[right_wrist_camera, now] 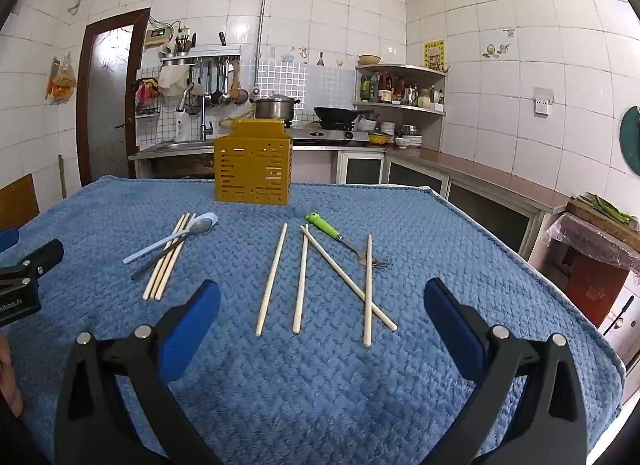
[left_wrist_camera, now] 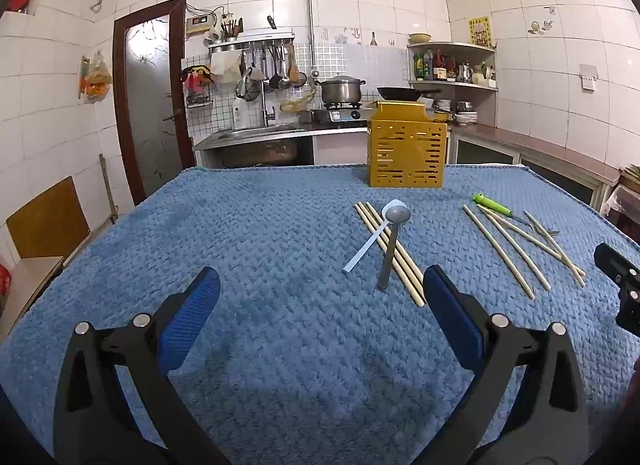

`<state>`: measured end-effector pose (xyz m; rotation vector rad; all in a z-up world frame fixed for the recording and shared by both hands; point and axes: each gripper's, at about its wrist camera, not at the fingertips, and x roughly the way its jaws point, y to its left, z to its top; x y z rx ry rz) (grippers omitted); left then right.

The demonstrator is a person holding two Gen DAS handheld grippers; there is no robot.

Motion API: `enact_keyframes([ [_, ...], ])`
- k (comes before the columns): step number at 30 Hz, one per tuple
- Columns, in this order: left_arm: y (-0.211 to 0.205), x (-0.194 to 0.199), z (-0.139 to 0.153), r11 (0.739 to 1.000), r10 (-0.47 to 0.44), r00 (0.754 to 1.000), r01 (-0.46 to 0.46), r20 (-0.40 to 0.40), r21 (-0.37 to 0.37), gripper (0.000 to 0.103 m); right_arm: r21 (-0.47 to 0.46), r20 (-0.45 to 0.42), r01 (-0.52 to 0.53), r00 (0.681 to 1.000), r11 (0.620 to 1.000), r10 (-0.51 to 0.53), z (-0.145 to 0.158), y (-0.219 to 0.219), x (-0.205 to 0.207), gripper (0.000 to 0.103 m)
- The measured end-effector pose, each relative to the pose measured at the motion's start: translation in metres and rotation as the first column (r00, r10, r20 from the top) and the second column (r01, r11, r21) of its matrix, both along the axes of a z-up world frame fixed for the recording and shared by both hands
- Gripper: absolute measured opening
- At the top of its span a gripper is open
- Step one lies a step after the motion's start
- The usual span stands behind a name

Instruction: Organize utensils

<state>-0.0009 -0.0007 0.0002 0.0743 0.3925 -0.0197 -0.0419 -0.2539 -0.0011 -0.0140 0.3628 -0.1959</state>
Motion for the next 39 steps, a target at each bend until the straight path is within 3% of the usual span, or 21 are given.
enact_keyframes([
  [12, -0.002, 0.002, -0.015, 1.000, -0.004, 1.000, 0.004, -0.002, -0.003, 0.098, 0.005, 0.008, 0.005, 1.000, 1.000, -0.005, 0.000, 0.002, -0.001, 0.099],
  [39, -0.005, 0.006, -0.009, 1.000, -0.008, 1.000, 0.008, -0.019, -0.002, 0.098, 0.010, 0.005, 0.015, 1.000, 1.000, -0.015, 0.000, -0.001, 0.000, 0.099],
])
